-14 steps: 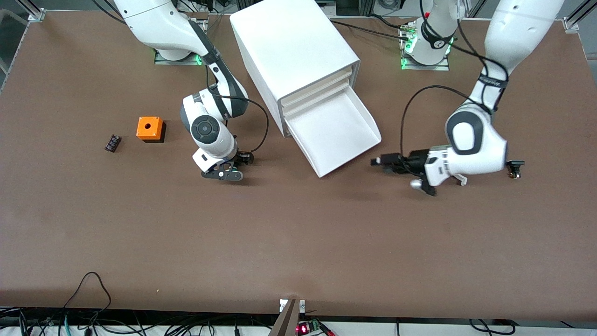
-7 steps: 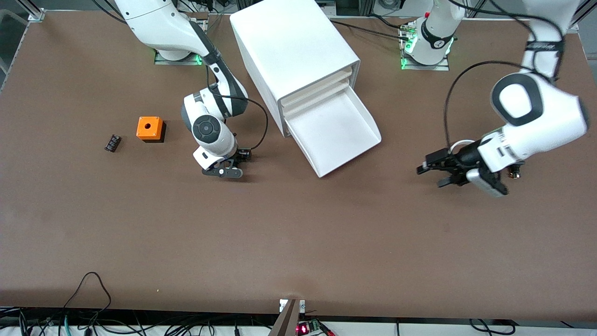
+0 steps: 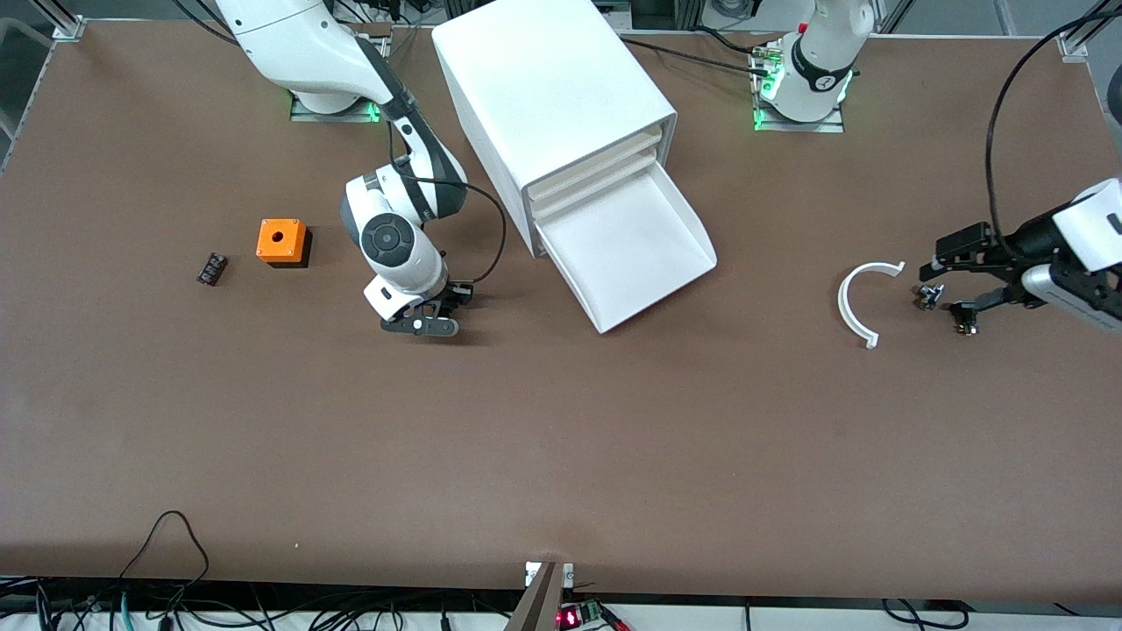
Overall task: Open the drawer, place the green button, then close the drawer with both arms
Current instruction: 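Lift the green button with the right gripper while the left gripper withdraws, then lower the green button into the open drawer and open the right gripper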
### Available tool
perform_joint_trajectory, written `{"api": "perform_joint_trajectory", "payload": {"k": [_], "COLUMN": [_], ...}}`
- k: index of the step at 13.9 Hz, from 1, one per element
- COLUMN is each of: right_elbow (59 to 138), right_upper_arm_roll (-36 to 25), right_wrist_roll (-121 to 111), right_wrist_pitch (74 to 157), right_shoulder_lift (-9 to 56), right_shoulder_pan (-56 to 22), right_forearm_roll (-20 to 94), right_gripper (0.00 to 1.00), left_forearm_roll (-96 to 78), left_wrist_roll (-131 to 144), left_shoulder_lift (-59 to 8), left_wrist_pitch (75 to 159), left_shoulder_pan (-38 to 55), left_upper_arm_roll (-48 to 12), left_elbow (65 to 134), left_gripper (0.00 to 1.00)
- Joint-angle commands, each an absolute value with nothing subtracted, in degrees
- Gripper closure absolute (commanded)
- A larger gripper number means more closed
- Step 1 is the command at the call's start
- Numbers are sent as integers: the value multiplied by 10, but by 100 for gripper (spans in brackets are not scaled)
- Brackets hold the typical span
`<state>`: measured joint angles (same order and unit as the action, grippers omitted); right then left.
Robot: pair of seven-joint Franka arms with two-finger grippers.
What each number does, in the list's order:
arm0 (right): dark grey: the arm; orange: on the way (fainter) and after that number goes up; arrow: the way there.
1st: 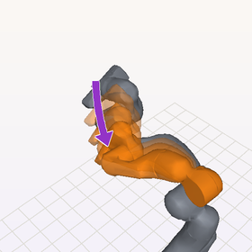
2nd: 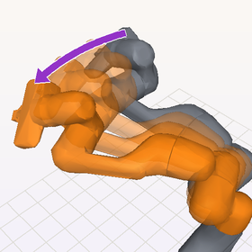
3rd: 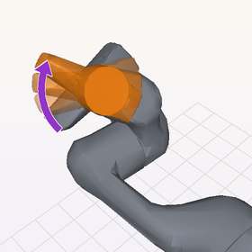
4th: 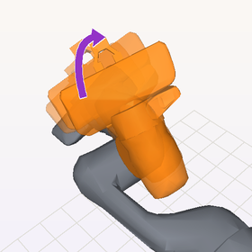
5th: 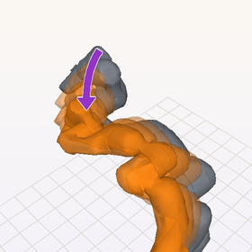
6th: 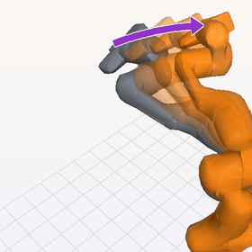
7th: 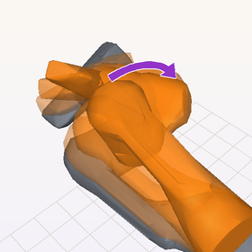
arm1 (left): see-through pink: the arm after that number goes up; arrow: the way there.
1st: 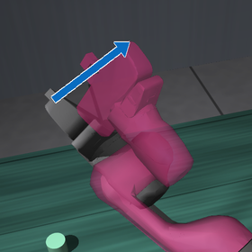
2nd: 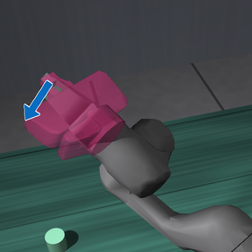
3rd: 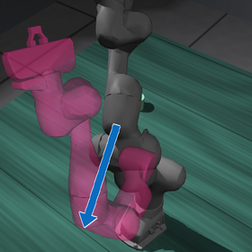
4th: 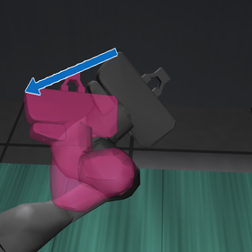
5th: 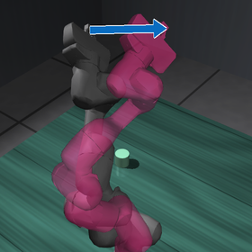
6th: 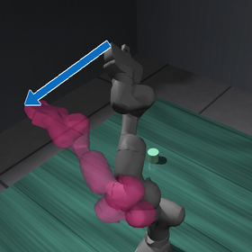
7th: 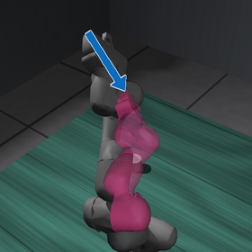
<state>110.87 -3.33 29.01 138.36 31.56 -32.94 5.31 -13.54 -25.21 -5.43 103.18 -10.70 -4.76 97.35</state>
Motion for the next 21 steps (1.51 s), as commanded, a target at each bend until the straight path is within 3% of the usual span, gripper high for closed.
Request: {"api": "perform_joint_trajectory", "payload": {"k": [1,5,11,17,21], "right_elbow": [1093,1082,985,918,835], "right_upper_arm_roll": [-30,-32,-27,57,98], "right_wrist_roll": [272,175,-51,-269,-341], "right_wrist_pitch": [1379,1377,1375,1373,1281], "right_shoulder_lift": [292,250,238,262,295], "right_shoulder_pan": [-323,-304,-301,-300,-312], "right_forearm_roll": [52,16,-2,3,-5], "right_gripper": [71,71,71,71,71], "left_forearm_roll": [-55,-32,28,36,36], "left_wrist_roll": [-162,-128,-66,-56,-57], "left_shoulder_lift": [-55,-47,-47,-47,-48], "left_wrist_pitch": [991,969,961,962,964], "left_shoulder_pan": [-98,-98,-90,-81,-81], "left_upper_arm_roll": [-58,-59,-79,-76,-71], "left_elbow": [935,930,914,913,913], "left_gripper": [0,0,0,0,0]}}
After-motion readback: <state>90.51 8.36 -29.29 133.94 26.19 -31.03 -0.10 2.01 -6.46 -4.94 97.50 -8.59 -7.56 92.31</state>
